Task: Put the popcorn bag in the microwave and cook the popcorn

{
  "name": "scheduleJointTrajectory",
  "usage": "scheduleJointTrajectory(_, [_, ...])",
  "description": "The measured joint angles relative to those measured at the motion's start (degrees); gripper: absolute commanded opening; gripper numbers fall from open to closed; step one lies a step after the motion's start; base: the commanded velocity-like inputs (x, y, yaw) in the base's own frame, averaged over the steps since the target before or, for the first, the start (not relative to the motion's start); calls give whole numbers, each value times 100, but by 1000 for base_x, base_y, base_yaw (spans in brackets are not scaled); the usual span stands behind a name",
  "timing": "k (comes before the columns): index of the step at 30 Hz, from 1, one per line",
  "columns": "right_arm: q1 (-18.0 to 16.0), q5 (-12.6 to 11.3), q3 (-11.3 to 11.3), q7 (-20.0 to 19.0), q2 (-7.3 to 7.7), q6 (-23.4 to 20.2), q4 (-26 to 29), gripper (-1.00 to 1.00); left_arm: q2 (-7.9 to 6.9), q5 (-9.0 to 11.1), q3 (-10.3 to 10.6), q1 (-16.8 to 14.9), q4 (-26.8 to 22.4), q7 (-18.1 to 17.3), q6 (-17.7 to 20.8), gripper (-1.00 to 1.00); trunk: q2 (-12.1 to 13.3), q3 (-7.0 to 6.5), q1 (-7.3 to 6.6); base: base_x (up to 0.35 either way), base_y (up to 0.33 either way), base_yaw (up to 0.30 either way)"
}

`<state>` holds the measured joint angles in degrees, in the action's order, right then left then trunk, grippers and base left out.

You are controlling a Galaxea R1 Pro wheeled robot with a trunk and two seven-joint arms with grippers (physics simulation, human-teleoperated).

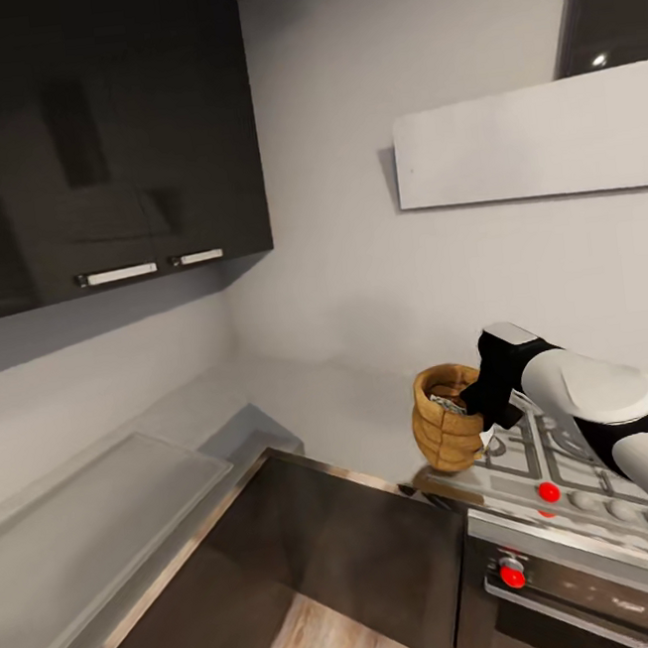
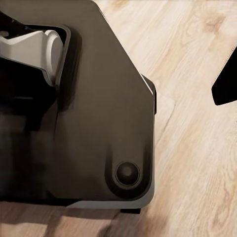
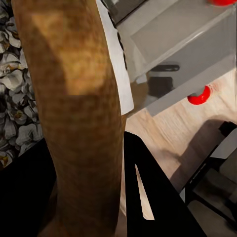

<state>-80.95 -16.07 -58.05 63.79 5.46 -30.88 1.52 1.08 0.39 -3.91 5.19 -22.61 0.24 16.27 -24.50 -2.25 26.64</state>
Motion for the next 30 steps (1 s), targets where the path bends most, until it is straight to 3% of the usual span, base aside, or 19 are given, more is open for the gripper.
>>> scheduleJointTrajectory(14, [0, 5, 8, 0, 48, 3, 0, -100, 0, 0, 0, 0, 0, 0, 0, 100, 0, -46, 0, 0, 0, -279])
scheduleJointTrajectory(30, [0, 0, 8, 0, 121, -1, 0, -100, 0, 0, 0, 0, 0, 0, 0, 100, 1, -8, 0, 0, 0, -291])
